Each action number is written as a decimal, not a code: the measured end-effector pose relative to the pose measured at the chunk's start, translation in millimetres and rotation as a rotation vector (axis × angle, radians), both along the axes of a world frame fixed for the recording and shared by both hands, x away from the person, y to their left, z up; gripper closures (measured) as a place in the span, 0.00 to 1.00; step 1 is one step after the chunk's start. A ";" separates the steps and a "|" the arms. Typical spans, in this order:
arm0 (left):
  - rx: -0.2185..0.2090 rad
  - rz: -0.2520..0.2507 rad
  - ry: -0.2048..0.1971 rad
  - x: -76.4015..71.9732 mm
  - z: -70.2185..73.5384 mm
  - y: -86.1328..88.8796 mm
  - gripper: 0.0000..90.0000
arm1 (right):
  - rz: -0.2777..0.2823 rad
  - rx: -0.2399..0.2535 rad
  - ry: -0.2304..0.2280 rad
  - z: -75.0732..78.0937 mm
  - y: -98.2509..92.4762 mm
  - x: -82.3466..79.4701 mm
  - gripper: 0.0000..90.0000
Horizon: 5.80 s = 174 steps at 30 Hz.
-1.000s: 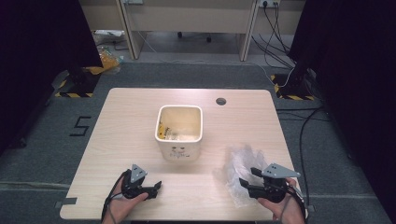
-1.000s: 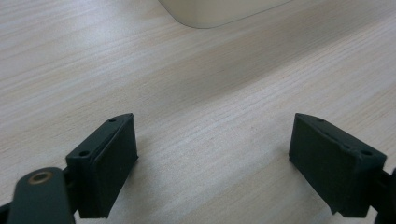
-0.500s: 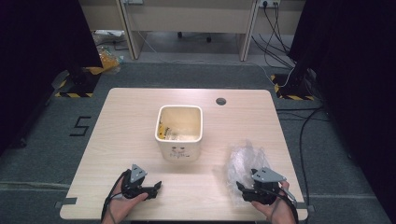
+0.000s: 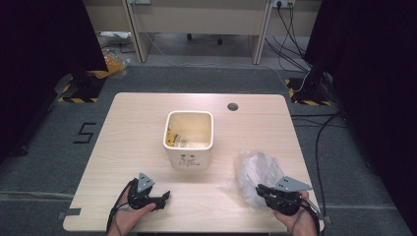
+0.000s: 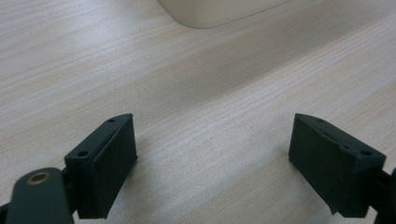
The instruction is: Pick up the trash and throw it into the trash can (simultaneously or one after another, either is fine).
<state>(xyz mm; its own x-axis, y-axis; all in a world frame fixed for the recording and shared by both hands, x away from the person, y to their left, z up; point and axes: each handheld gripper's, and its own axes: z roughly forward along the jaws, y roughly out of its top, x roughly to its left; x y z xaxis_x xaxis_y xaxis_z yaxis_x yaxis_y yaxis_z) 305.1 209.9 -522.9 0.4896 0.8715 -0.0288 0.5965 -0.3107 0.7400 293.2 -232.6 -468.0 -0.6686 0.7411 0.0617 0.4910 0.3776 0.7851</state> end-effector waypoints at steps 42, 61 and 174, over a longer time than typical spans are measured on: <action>0.003 -0.008 0.001 0.6 0.0 0.5 0.15 | 0.109 0.275 -0.197 133.5 11.7 49.1 1.00; 0.001 -0.005 -0.003 0.7 -0.4 0.1 0.15 | 0.247 0.309 -0.197 169.7 71.4 74.9 1.00; -0.038 -0.115 0.032 -0.2 8.5 -51.4 0.17 | -0.117 0.100 -0.013 34.1 -25.0 83.5 0.49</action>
<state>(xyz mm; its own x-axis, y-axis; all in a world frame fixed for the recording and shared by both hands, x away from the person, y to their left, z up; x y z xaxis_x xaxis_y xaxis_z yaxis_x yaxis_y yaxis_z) 304.9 158.5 -514.4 0.5848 0.8074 -0.0779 0.5819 -0.3507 0.7337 376.8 -257.6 -433.9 -0.5795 0.8043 0.1314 0.5167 0.2379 0.8224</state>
